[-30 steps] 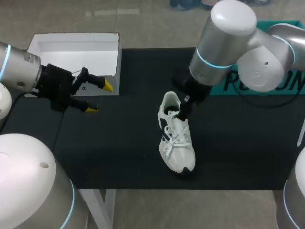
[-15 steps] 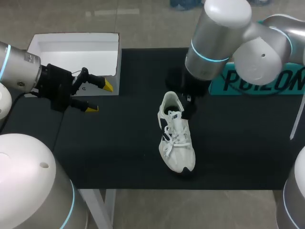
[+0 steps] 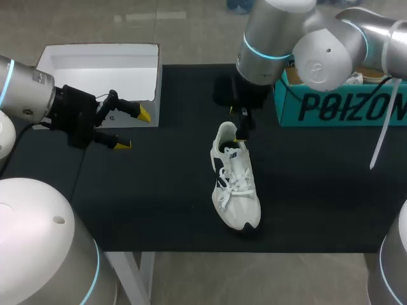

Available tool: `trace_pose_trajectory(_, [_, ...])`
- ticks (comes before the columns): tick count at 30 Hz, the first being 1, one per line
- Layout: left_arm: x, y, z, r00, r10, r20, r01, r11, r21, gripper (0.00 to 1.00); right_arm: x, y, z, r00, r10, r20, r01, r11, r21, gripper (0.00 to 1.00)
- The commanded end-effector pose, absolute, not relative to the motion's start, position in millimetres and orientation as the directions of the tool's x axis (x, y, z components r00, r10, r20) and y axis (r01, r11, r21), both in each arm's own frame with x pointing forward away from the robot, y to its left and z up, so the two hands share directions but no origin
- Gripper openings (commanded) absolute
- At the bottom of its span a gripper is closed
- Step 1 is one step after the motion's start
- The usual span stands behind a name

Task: Take the shoe out of the shoebox, open the shoe tongue, remove and reinsert the insole, then place the shoe into the shoebox

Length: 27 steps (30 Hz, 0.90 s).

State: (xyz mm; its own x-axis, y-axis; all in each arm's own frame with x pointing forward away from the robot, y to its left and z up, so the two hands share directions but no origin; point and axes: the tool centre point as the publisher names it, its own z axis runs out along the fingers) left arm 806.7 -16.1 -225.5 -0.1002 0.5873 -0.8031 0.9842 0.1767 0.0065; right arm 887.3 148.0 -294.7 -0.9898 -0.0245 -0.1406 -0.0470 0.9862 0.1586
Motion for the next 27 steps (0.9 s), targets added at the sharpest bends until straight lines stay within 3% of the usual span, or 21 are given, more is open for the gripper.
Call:
trace_pose_trajectory(1, [806,-16,-225,-0.1,0.591,-0.801,0.984,0.177,0.007,1.0,910,162,-306,-0.997,-0.004,-0.083,-0.015,0.99,0.139,1.0])
trace_pose_trajectory(27, [806,-16,-225,-0.1,0.591,-0.801,0.984,0.177,0.007,1.0,939,161,-351,-0.996,0.082,-0.03,0.077,0.986,0.147,1.0])
